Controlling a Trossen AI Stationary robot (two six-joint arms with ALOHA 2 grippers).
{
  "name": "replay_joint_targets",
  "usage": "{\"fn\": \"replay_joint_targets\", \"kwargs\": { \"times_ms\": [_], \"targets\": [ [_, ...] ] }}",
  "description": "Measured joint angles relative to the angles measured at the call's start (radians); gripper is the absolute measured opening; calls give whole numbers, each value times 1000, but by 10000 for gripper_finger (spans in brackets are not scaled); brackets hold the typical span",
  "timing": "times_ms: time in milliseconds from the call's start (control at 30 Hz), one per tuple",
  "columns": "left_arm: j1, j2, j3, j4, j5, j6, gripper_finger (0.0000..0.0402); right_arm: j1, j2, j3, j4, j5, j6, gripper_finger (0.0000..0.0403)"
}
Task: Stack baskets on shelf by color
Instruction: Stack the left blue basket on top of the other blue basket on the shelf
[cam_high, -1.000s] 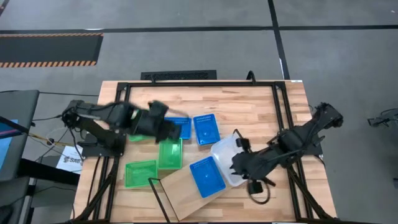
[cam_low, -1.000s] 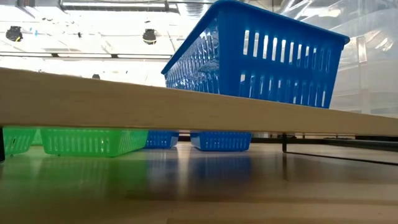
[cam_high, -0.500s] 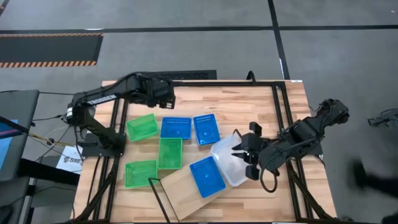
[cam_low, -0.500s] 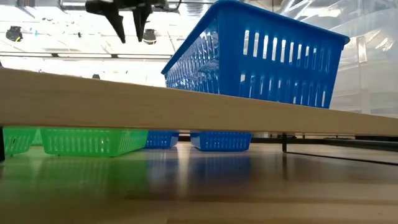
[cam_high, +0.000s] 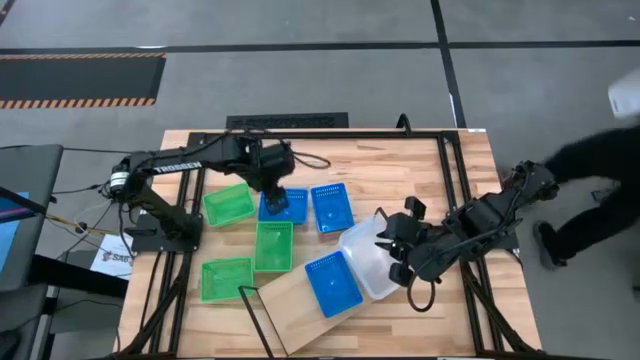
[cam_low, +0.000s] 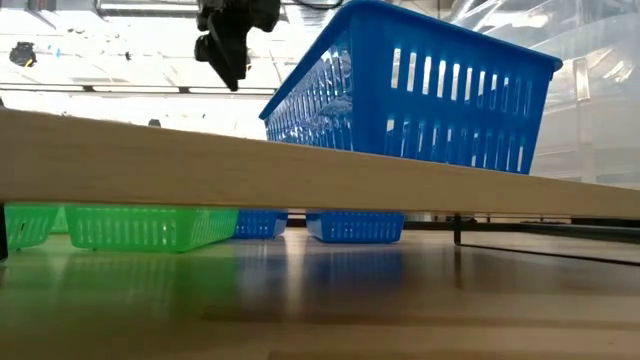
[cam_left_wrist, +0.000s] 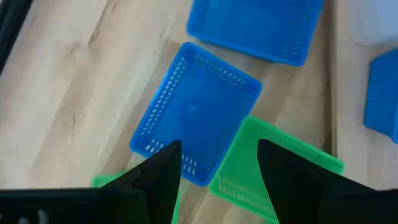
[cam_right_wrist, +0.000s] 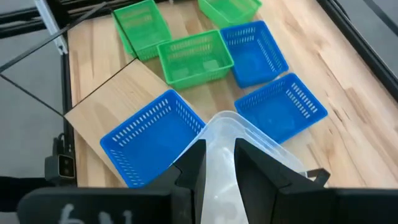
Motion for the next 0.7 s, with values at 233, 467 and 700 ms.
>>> {"fn": "replay_joint_targets", "kwargs": {
  "times_ms": [233, 467, 700],
  "targets": [
    [-97, 127, 1, 48, -99, -106, 198, 0, 0, 1, -1, 0, 38, 106],
    [-131, 248, 0, 92, -102, -210, 198, 28, 0, 1, -7, 0, 48, 106],
    [-138, 295, 0, 174, -138, -305, 198, 54, 0, 1, -25, 0, 60, 106]
  ]
}}
